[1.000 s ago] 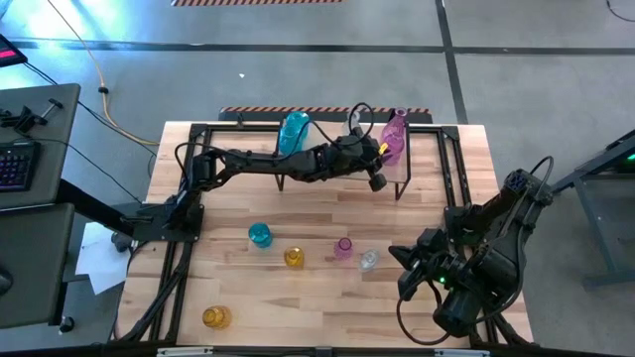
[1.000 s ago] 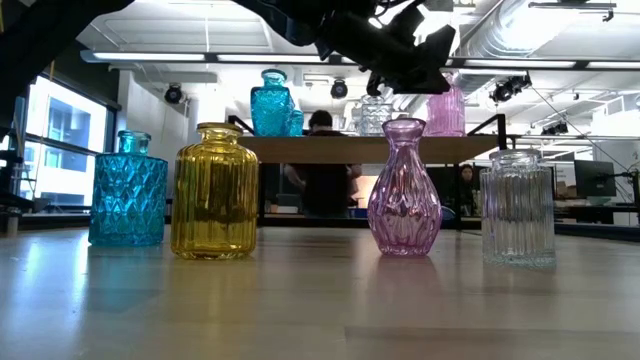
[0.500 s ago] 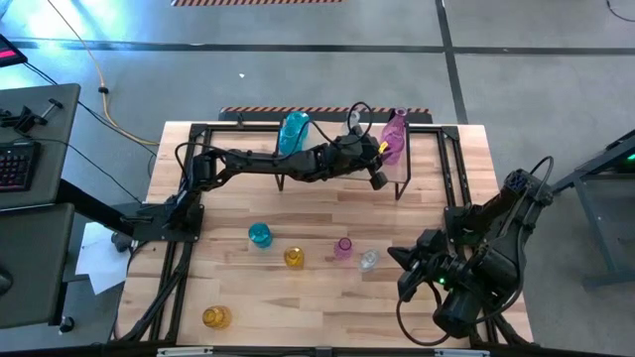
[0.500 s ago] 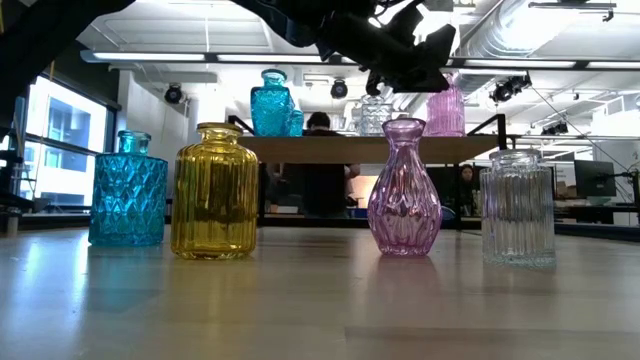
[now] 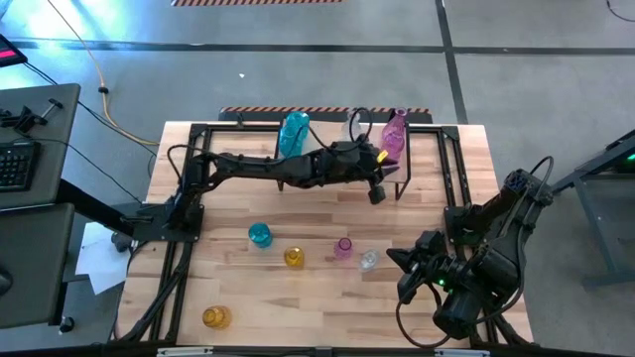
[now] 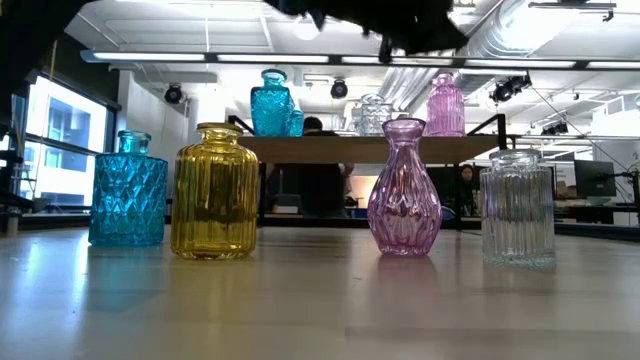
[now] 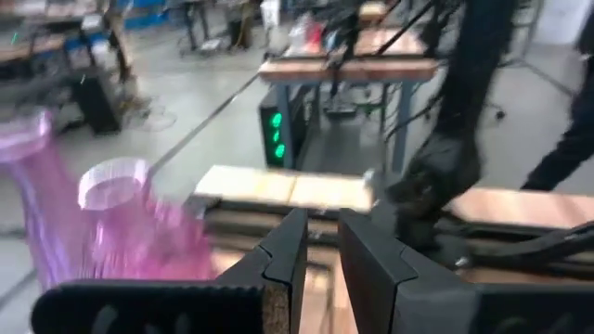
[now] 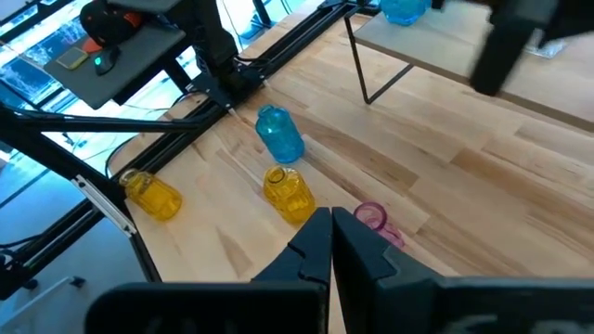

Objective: Sort vases onto shelf
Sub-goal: Put the purple transparent vase on the shelf aligned with the other purple vases

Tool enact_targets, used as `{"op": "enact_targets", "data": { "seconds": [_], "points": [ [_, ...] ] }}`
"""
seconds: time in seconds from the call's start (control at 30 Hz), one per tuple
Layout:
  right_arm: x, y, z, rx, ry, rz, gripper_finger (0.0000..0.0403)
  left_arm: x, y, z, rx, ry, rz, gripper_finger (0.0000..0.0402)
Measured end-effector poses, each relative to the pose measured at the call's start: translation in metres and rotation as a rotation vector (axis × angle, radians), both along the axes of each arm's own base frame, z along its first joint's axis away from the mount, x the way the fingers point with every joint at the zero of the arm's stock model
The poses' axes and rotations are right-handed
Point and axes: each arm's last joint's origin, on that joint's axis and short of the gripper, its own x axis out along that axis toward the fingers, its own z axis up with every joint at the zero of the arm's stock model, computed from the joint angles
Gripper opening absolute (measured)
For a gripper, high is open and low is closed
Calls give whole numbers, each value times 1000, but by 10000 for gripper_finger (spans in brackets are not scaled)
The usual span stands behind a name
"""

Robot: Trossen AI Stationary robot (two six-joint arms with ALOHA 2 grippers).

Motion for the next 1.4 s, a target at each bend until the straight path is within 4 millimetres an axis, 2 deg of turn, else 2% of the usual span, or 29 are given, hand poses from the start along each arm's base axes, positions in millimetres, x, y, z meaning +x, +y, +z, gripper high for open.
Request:
{"op": "enact_targets", "data": {
  "seconds": [0.13,0.23,0.4,0.5,0.6,0.7,0.83,1.0,1.13,1.23,1.4],
  "points": [
    [0,0,0,-20,10,14,0,-19,-15,33,65,24,-47,58],
    [0,0,0,-40,18,25,0,-48,-22,66,94,72,-69,58],
    [0,0,0,-93,23,46,0,-112,-20,115,105,154,-133,58],
    [1,-1,1,-127,11,46,0,-154,-14,132,107,215,-115,58],
    [5,-4,1,-127,17,36,0,-198,-9,140,109,296,-88,58],
    [19,-11,1,-106,59,46,0,-238,-7,139,79,341,-56,58],
    [52,-24,7,-75,88,146,0,-284,-10,130,10,314,-11,58],
    [93,-46,23,-71,-2,315,0,-333,-19,102,-105,292,28,58],
    [112,-64,31,9,-78,377,0,-368,-28,79,-245,240,3,58],
    [124,-73,26,75,-73,397,0,-391,-34,67,-323,187,-14,58],
    [150,-82,1,168,17,428,0,-422,-40,53,-375,99,-10,58]
  ]
}}
